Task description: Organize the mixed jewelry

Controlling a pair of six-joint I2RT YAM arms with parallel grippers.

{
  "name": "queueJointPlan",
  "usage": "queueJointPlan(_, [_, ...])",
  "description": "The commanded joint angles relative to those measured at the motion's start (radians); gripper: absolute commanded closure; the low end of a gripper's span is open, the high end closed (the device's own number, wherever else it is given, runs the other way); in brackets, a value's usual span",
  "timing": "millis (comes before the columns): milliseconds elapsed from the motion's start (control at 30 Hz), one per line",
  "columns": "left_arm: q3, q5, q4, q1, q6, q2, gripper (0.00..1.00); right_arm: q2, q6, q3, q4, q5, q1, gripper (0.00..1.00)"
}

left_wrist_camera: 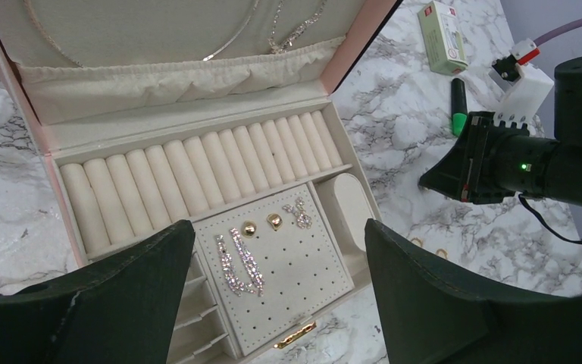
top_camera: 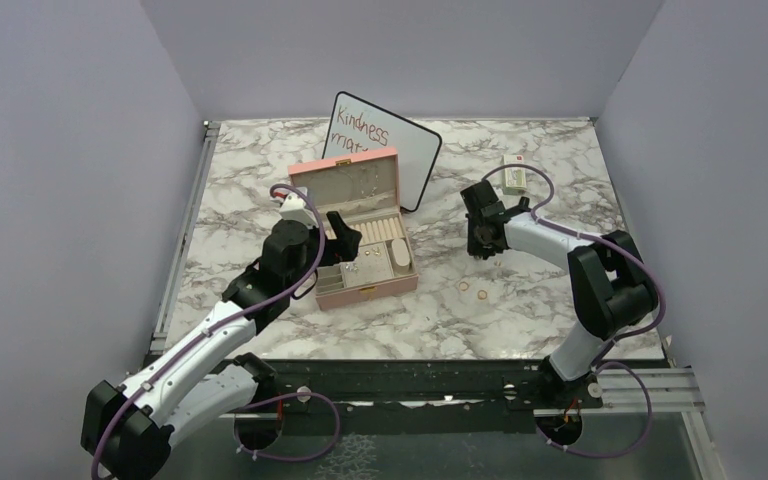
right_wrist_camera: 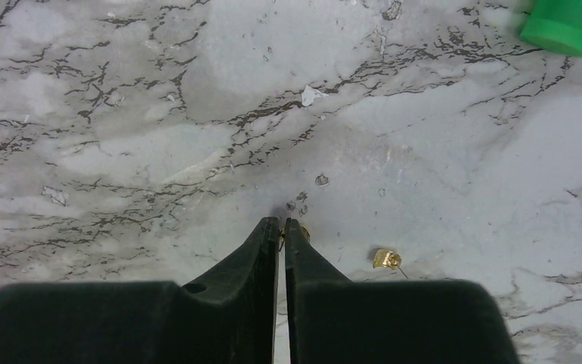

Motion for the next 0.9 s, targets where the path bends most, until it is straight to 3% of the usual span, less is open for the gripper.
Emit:
queueJointPlan(0, [0.016, 0.001, 0.030, -0.002, 0.002, 0.009, 0.18, 0.008, -0.014, 0.027, 0.036, 0.043, -0.004, 0.90])
queueJointPlan(133, [0.018, 0.005, 0.030, -0.002, 0.003, 0.017, 0.20, 0.003, -0.013, 0.024, 0.036, 0.048, -0.004, 0.99])
queueJointPlan(267, [0.018, 0.013, 0.032, -0.002, -0.001, 0.020, 0.20, -0.010, -0.011, 0.024, 0.031, 0.026, -0.004, 0.99])
queueJointPlan(400, [0.021, 0.053, 0.042, -0.002, -0.007, 0.031, 0.09, -0.049, -0.006, 0.023, 0.023, -0.045, -0.004, 0.99])
queueJointPlan(500, [0.025, 0.103, 0.059, -0.002, -0.011, 0.039, 0.02, -0.096, 0.008, 0.015, 0.022, -0.157, -0.004, 0.99])
queueJointPlan(867, [-0.011, 0.342, 0.240, -0.002, -0.048, 0.018, 0.02, -0.299, 0.221, -0.061, 0.119, -0.682, -0.005, 0.99])
